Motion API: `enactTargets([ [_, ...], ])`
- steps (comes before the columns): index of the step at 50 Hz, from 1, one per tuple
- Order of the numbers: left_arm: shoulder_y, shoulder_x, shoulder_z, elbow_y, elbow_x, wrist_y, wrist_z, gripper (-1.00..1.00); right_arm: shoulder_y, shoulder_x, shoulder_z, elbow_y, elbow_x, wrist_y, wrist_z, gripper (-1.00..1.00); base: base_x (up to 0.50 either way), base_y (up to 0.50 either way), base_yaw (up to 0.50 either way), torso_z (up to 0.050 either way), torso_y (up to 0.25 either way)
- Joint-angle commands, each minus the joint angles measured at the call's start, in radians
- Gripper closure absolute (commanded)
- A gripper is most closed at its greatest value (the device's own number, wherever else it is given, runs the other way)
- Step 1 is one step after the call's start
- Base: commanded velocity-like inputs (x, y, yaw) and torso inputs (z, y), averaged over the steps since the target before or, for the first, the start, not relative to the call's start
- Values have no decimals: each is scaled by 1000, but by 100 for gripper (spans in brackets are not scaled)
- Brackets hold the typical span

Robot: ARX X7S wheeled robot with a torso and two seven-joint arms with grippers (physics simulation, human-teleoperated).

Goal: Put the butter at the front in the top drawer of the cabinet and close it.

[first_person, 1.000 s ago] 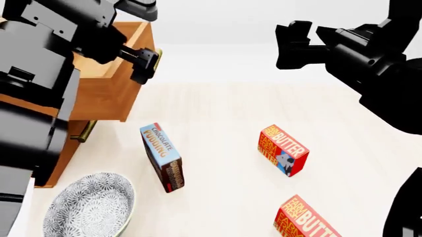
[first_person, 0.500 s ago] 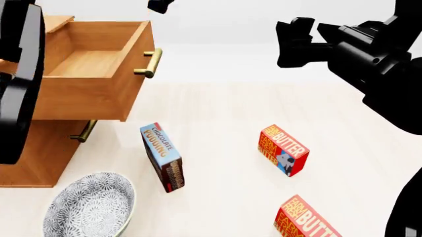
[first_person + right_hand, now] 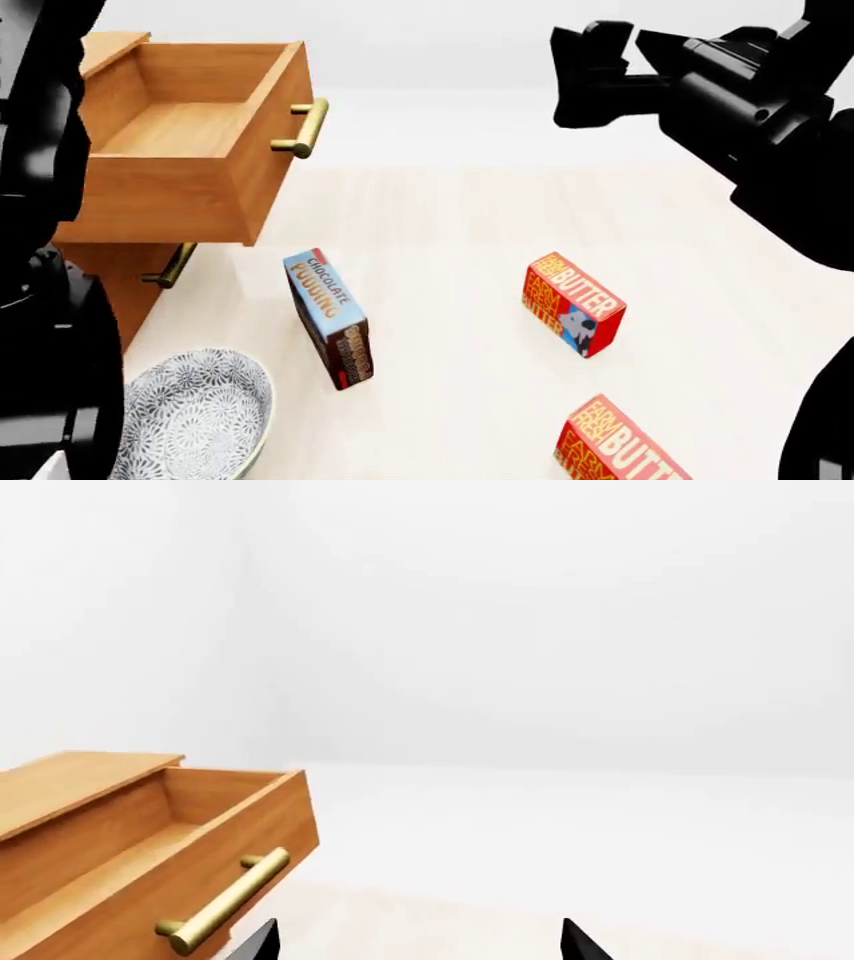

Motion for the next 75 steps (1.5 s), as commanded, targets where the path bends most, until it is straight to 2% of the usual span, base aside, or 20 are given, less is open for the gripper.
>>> enactTargets([
  [1,375,-16,-225,432,-9,16,-123,-100,-10,2,-9,-13,-12,-36,-23,-100,0,0,0,0,0],
  [3,433,-26,-224,457,-16,8,-109,-100,-14,4,-14,-12,-20,-43,-31,-100,0,0,0,0,0],
  [8,537,16,-300,514,-86,-3,-64,-100,-16,6,-18,-11,-24,-52,-38,-100,0,0,0,0,0],
  [17,681,21,-344,523,-124,118,-21,-100,-19,15,-4,-38,5,-47,-18,-100,0,0,0,0,0],
  [20,720,31,-393,533,-162,161,9,-100,-18,19,0,-48,20,-42,-10,-100,0,0,0,0,0],
  [36,901,1,-416,565,-174,271,57,-100,-41,31,-6,-69,22,-60,-20,-100,0,0,0,0,0],
  [51,933,-12,-453,619,-214,206,71,-100,-14,89,-71,-66,-30,-36,-39,-100,0,0,0,0,0],
  [62,939,-32,-446,632,-217,192,77,-100,138,185,-168,87,155,225,11,-100,0,0,0,0,0],
  [65,942,-34,-451,633,-220,191,77,-100,197,233,-231,110,147,225,-46,-100,0,0,0,0,0],
  [75,951,-36,-458,630,-234,195,84,-100,371,381,-496,143,-56,155,-512,-100,0,0,0,0,0],
])
